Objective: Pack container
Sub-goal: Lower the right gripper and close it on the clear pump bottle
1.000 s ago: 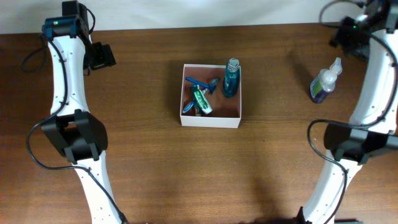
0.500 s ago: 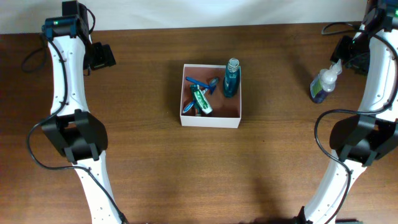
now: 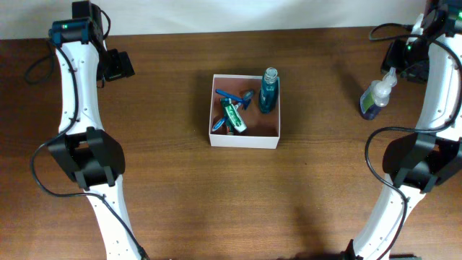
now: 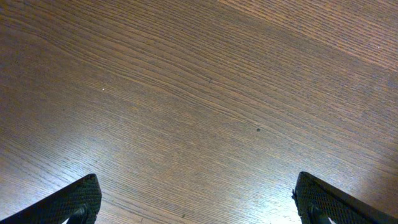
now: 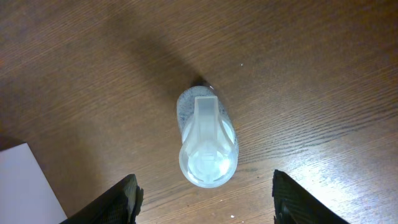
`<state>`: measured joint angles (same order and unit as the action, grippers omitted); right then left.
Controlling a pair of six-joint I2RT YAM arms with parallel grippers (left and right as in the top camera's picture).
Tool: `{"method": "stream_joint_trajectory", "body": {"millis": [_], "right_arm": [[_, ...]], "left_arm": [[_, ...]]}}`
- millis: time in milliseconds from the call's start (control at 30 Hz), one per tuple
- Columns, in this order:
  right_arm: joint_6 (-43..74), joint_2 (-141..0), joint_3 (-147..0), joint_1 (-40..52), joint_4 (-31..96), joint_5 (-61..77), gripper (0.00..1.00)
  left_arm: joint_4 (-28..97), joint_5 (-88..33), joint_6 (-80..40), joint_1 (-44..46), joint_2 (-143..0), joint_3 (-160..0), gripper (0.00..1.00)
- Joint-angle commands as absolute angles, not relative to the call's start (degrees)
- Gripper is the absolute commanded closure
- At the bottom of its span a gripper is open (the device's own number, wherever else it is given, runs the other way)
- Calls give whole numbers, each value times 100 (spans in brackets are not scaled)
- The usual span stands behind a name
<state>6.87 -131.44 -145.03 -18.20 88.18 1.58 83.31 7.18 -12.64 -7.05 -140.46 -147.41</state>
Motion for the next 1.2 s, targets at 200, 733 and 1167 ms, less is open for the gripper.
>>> {"method": "stream_joint_trajectory", "body": {"millis": [200,733,1167], "right_arm": [[604,-13299,-14451,-1844,8910,191,40],[950,-13555,-14453,-1839,8899,189,40],[947,-13745,-14451,-1839,8912,189,53]], "left_arm": [[8335,781,-1234,-729,-13948,-14713,1],[8335,781,-1234,-729,-13948,-14713,1],[8335,781,-1234,-729,-13948,-14713,0]]}}
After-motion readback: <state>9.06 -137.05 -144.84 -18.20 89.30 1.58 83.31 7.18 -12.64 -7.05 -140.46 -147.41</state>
